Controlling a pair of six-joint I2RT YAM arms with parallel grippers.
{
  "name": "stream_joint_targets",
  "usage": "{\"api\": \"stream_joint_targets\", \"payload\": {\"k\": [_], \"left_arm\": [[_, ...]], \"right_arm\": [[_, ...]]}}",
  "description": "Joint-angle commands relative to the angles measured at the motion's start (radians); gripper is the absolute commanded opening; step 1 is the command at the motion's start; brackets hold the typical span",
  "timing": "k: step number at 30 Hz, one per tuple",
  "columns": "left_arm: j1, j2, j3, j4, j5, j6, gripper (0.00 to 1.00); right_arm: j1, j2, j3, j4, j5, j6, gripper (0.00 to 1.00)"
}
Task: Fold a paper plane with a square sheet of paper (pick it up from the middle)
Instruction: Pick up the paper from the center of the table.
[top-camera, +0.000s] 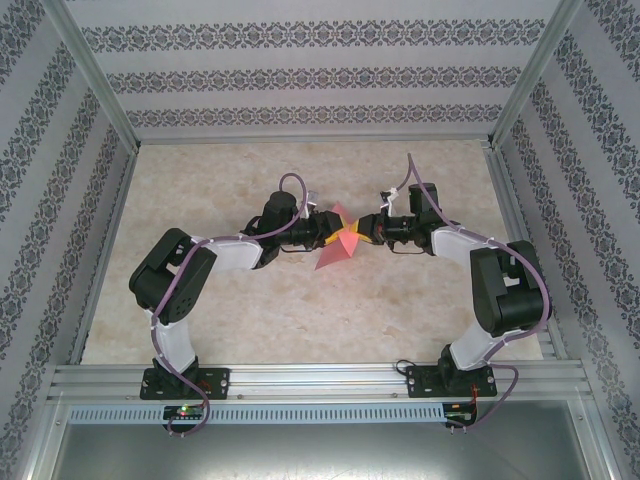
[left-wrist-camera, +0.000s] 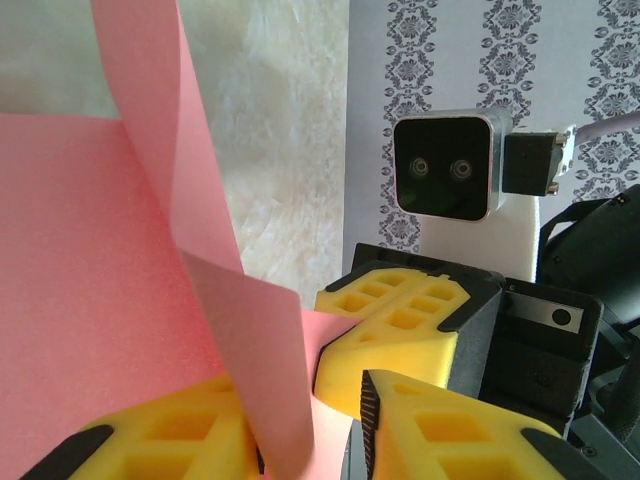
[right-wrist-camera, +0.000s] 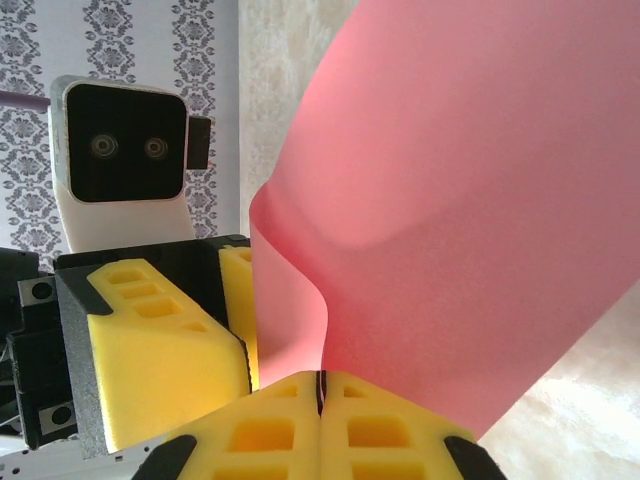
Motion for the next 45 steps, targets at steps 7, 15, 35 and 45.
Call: {"api": "stream_joint_targets", "payload": {"k": [7,15,35,45], "left_arm": [[-0.014,-0.029,0.041,-0.105,0.031,0.071,0.25],[-0.013,-0.029,0.052,-0.132,0.037,0.089,0.12],[-0.009,-0.007,0.070,-0.041,0.034,0.003,0.07],[-0.009,-0.007,0.051,0.001,0.027,-0.018,0.06]], "right_arm": [[-0.009,0.012,-0.014,-0.039,0.015,-0.051,0.02],[-0.010,-0.003,-0.013,-0.060,0.022,-0.062,0.09],[0.005,-0.243,-0.209,0.068,0.118,0.198,0.59],[0.073,-0.217,-0.249,0.264,0.155,0.399,0.59]]}}
